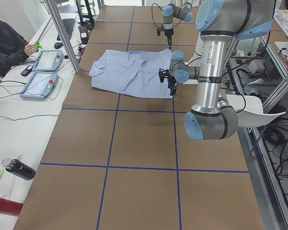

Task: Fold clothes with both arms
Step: 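Hold the hem corners closed in both grippers, pinching the fabric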

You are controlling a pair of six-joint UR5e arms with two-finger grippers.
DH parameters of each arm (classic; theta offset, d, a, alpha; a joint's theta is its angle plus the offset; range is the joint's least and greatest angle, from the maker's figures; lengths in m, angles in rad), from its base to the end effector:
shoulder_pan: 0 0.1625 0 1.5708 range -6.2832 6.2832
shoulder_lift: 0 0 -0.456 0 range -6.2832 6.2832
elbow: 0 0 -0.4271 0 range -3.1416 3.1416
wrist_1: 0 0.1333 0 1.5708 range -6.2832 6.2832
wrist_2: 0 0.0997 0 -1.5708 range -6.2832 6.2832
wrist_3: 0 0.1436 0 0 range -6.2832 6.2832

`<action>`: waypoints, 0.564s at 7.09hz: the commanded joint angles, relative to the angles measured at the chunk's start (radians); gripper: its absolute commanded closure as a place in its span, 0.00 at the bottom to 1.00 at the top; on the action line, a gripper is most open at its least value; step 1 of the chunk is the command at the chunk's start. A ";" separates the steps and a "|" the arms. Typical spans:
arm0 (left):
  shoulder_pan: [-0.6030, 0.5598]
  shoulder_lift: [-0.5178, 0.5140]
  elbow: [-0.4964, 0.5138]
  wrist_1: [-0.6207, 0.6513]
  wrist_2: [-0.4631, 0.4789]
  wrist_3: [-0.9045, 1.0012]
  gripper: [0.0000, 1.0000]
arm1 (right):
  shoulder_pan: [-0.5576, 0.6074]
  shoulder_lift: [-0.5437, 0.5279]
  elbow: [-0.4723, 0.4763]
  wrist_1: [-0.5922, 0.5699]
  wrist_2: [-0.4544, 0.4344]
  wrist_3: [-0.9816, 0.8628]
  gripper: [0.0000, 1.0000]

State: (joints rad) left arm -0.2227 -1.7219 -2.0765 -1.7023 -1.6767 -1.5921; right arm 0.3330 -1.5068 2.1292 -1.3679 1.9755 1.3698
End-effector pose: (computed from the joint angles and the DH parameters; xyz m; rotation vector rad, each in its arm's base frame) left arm 0.5381 -0.2430 0.3825 -0.0207 0.7949 -0.1893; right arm -0.4860 -0.2493 0.3849 -0.1530 -0.8845 -0.0439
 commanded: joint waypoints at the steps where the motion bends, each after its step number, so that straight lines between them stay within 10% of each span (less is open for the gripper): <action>1: 0.000 0.001 0.033 0.000 0.000 0.004 0.27 | 0.000 0.000 -0.002 0.000 0.000 0.000 1.00; 4: 0.000 0.002 0.044 0.000 0.000 0.006 0.33 | 0.003 0.000 -0.002 0.000 0.000 0.000 1.00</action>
State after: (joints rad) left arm -0.2224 -1.7201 -2.0372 -1.7027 -1.6766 -1.5864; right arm 0.3348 -1.5069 2.1278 -1.3682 1.9757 1.3698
